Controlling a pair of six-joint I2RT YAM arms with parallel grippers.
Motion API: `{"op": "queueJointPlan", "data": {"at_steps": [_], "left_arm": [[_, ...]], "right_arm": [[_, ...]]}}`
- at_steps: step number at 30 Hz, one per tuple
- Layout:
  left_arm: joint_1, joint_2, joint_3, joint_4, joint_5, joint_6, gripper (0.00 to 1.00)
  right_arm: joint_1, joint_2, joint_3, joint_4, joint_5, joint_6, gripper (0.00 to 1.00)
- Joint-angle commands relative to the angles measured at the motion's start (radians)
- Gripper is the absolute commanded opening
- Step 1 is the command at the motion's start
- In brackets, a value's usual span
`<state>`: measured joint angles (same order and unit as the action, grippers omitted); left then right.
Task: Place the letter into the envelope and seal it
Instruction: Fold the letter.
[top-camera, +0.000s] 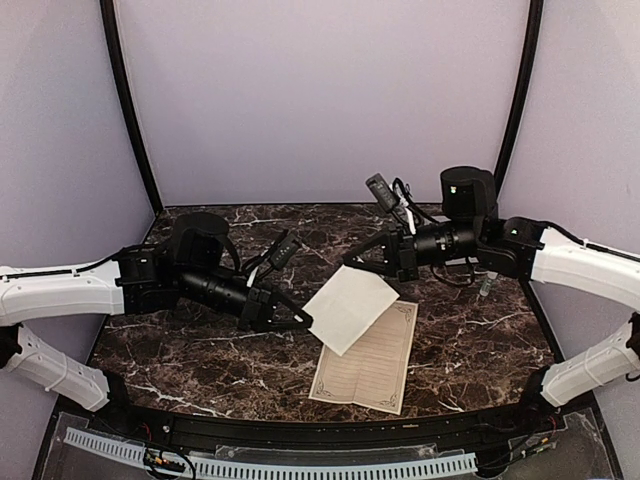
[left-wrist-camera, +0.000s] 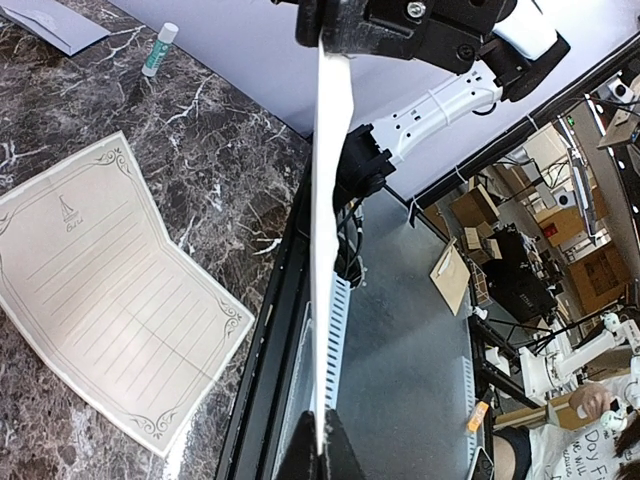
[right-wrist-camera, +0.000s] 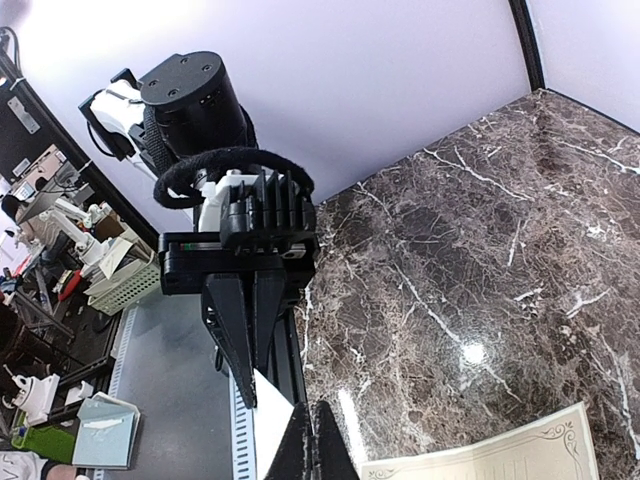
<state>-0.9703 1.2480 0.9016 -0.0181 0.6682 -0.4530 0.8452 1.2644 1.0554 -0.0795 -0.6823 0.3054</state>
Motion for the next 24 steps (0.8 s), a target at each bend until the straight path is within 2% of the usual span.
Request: {"op": "queueJointPlan", "data": {"at_steps": [1,10,12,13,15,17,24], "left_arm": [[-0.001,-0.017,-0.013,-0.026,0.012,0.009,0.0],[-0.001,-0.027,-0.018,-0.02,0.005,0.01,0.0],[-0.001,-0.03,-0.016,-0.027,-0.015,0.008,0.17],[-0.001,-0.032,-0.015,-0.031,-0.022,0.008,0.37],[-0.001,-0.043,-0.014,-0.034,-0.056,0.013,0.57],[0.0,-0.067,-0.011,-0.033,-0.1,0.019,0.68],[0.001,-0.097,0.034,-0.066,-0.28,0.068,0.81]], "right_arm": [[-0.006,-0.02,0.022,-0.008,0.031,-0.019,0.0],[-0.014,-0.027,0.018,-0.018,0.042,-0.025,0.0],[-0.014,-0.024,0.017,-0.018,0.029,-0.024,0.0],[-0.015,-0.022,0.017,-0.017,0.021,-0.025,0.0],[-0.014,-0.016,0.02,-0.021,0.007,-0.028,0.0],[-0.014,-0.008,0.023,-0.031,-0.013,-0.038,0.0],[0.003,0.014,0.028,-0.044,-0.094,-0.054,0.0]]}}
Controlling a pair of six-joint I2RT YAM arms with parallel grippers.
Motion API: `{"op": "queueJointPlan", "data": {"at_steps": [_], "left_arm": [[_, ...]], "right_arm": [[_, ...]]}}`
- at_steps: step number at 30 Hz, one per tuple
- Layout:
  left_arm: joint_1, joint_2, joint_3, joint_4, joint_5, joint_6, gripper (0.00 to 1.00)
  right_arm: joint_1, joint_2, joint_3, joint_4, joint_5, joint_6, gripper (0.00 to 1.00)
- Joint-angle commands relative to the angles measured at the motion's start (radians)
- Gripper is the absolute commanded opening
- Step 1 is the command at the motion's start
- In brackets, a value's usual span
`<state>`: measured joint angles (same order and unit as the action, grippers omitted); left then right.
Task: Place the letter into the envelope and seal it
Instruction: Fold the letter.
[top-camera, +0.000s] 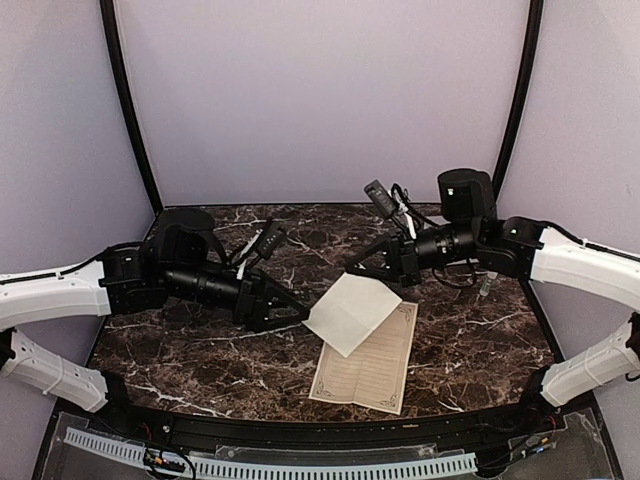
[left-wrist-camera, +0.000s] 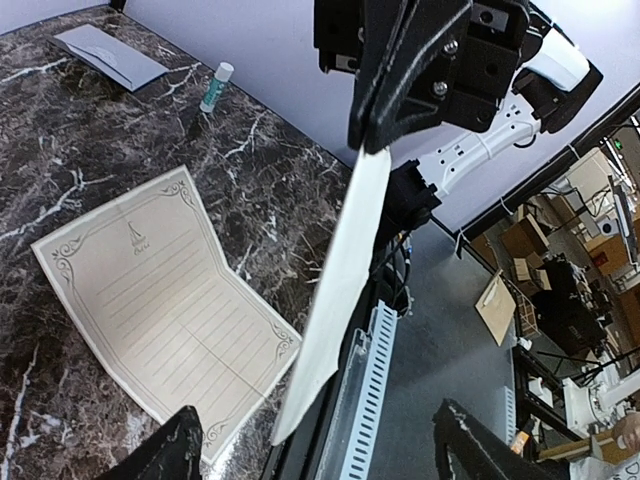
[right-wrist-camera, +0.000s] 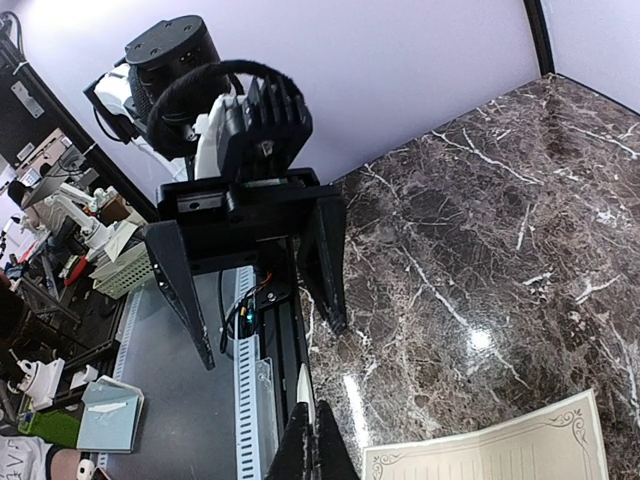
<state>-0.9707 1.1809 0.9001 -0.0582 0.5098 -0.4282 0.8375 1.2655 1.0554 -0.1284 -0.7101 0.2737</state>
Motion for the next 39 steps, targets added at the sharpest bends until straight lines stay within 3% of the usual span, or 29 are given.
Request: {"op": "queueJointPlan", "data": {"at_steps": [1,3,7,12,21,31,39], "left_arm": [[0.002,-0.019,0.05,-0.031,-0.128,0.062,0.82],[0.002,0.015,0.08,-0.035,-0.109,0.08,0.84],[-0.004,0.121,0.141,-0.01,0.068,0.083,0.8],[-0.036,0.198,0.192,-0.009,0.15,0.109,0.76],[-0.038,0.186,0.169,0.027,0.165,0.088,0.37],[-0.038,0.202,0.17,0.007,0.148,0.089,0.23],[-0.039,0.198,0.167,0.005,0.138,0.089,0.0]], "right_arm": [[0.016,0.017,0.03,0.004,-0.07,-0.025,0.0],[0.026,0.024,0.033,0.006,-0.071,-0.027,0.0],[0.037,0.04,0.043,0.004,-0.061,-0.028,0.0],[0.044,0.046,0.05,0.0,-0.047,-0.031,0.0],[0.046,0.048,0.048,-0.007,-0.047,-0.037,0.0],[0.057,0.055,0.06,-0.026,-0.045,-0.047,0.0],[0.063,0.053,0.063,-0.041,-0.011,-0.056,0.0]]}}
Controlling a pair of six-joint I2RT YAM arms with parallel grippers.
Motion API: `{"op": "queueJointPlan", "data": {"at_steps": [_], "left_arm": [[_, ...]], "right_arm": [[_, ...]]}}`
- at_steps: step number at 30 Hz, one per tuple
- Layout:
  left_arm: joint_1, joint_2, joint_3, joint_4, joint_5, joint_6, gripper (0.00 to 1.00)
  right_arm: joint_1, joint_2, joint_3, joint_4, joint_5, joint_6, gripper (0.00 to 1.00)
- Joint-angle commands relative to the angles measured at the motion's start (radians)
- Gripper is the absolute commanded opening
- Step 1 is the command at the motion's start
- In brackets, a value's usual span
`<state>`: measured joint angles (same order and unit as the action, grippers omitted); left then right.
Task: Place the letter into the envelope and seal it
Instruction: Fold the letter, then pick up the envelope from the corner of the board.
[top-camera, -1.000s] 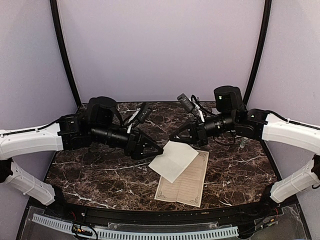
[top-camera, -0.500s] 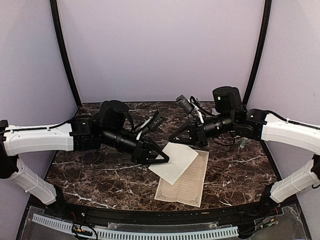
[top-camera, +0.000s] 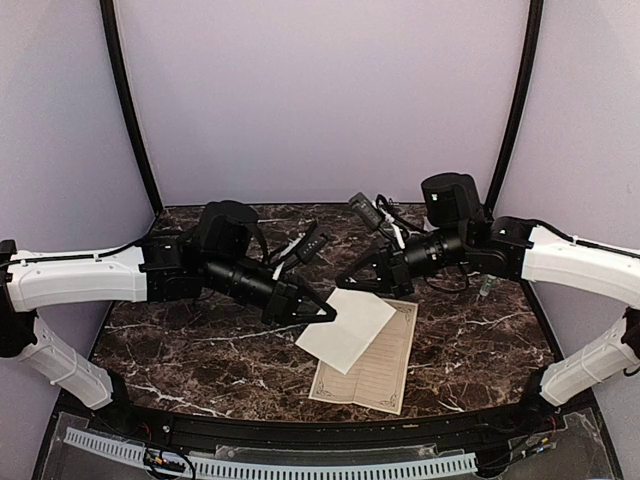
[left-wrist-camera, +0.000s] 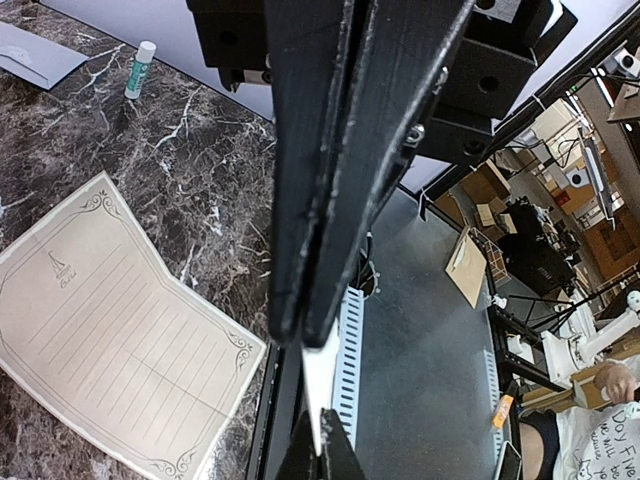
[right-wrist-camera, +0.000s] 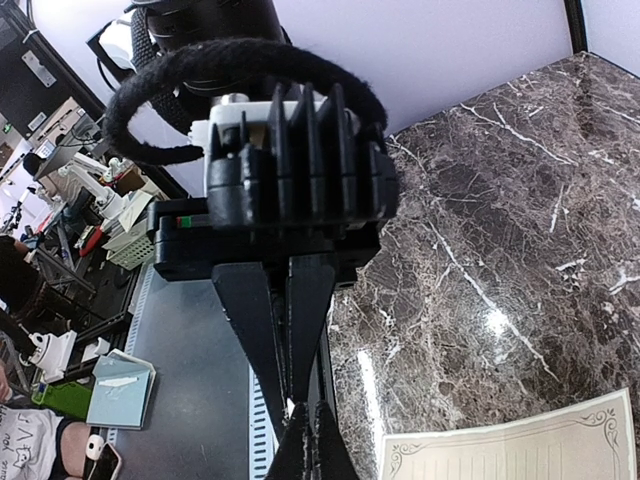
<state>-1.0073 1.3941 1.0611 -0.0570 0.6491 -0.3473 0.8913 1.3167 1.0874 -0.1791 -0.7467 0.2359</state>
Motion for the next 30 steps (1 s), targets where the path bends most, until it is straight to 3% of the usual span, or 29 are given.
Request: {"op": "queueJointPlan", "data": {"at_steps": [1,8,12,17,23,27,30], "left_arm": [[-0.002,-0.017,0.006,0.002,-0.015,0.008,0.0],[0.04,-0.07,0.01,-0.067,-0.121,0.005,0.0],[0.176,-0.103,0.029,-0.161,-0.158,0.027,0.0],[0.424,-0.105,0.061,-0.194,-0.207,0.076,0.0],[0.72,-0.108,0.014,-0.056,-0.131,0.058,0.0],[0.804,-0.159,-0.049,-0.026,-0.21,0.079,0.0],[0.827,-0.199,-0.071,-0.043,-0.249,0.113,0.0]], "right_arm": [[0.009,0.0,0.032,0.01,0.035,-0.017,0.0],[0.004,-0.072,0.02,0.018,0.232,0.019,0.65],[-0.017,-0.148,-0.014,0.024,0.401,0.058,0.8],[-0.027,-0.179,0.006,-0.112,0.749,0.131,0.83],[-0.048,-0.075,0.142,-0.393,1.095,0.179,0.84],[-0.104,0.031,0.199,-0.484,1.187,0.17,0.84],[-0.181,0.117,0.215,-0.457,1.176,0.14,0.84]]}}
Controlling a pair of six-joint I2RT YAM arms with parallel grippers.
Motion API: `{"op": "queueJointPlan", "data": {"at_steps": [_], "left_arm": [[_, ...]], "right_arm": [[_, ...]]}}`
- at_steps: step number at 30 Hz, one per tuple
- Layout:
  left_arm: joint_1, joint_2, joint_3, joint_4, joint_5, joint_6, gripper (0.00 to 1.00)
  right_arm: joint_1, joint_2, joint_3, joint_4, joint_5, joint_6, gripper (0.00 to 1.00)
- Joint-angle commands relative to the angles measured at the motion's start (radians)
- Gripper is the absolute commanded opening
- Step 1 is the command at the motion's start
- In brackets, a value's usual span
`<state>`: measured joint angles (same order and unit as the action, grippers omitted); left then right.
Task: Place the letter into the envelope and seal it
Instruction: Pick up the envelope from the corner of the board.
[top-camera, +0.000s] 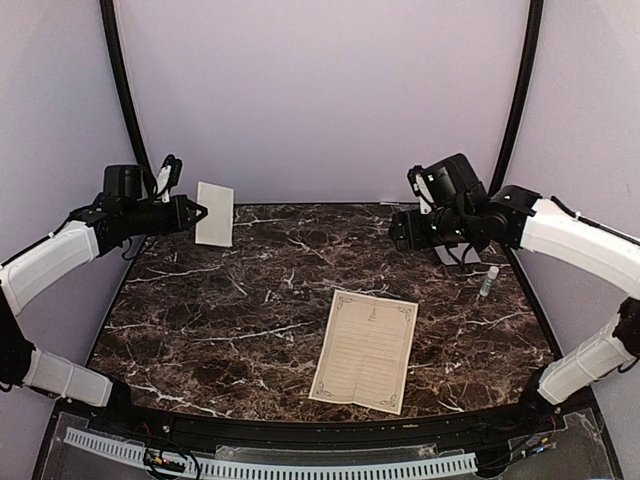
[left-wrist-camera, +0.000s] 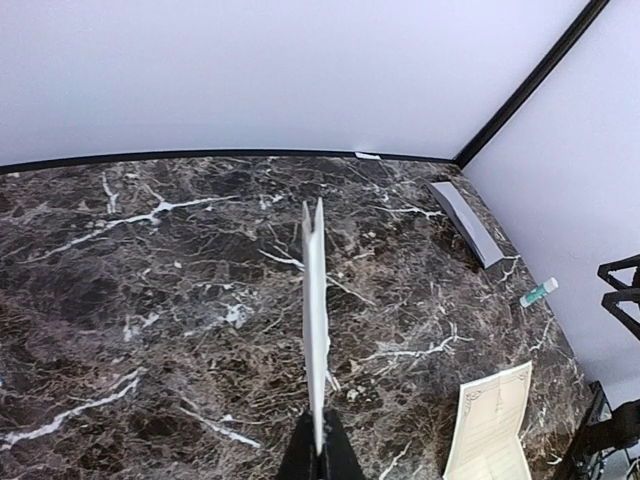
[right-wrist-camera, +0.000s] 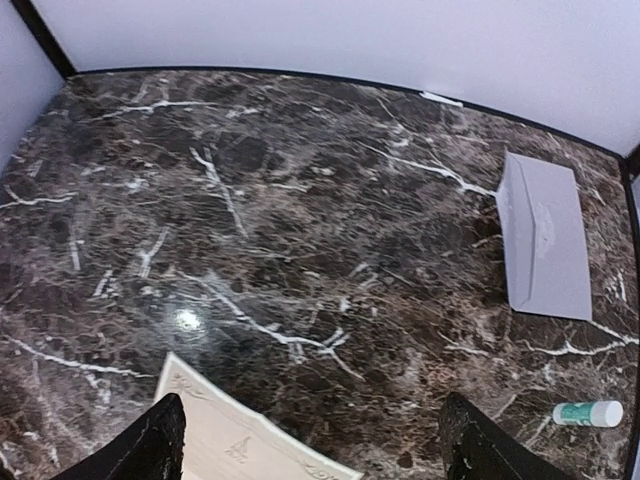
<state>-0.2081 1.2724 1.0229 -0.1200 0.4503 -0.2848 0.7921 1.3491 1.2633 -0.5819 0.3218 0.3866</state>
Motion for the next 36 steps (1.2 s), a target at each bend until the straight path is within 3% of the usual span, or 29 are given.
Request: {"op": "queueJointPlan", "data": {"at_steps": [1,11,21,31,36], "left_arm": [[0.028,-0.084,-0.035,0.015,-0.088,0.065,0.0],[0.029,-0.074,-0.015,-0.043,-0.17,0.098,0.0],[0.029,-0.083,-0.023,-0.034,-0.154,0.097,0.0],[0.028,-0.073,-0.026,-0.034,-0.16,0.099,0.0],[0.029,-0.062,-0.029,-0.03,-0.154,0.096,0.0]], "right_arm": [[-0.108,0.119,0.048,-0.044,0.099,-0.022,0.84],[-0.303,0.495,0.258,-0.023,0.181,-0.15,0.77],[-0.344,0.755,0.42,0.028,0.281,-0.238,0.72],[-0.361,0.911,0.485,0.037,0.449,-0.279,0.49],[-0.382,0.918,0.471,0.08,0.429,-0.303,0.39]]}}
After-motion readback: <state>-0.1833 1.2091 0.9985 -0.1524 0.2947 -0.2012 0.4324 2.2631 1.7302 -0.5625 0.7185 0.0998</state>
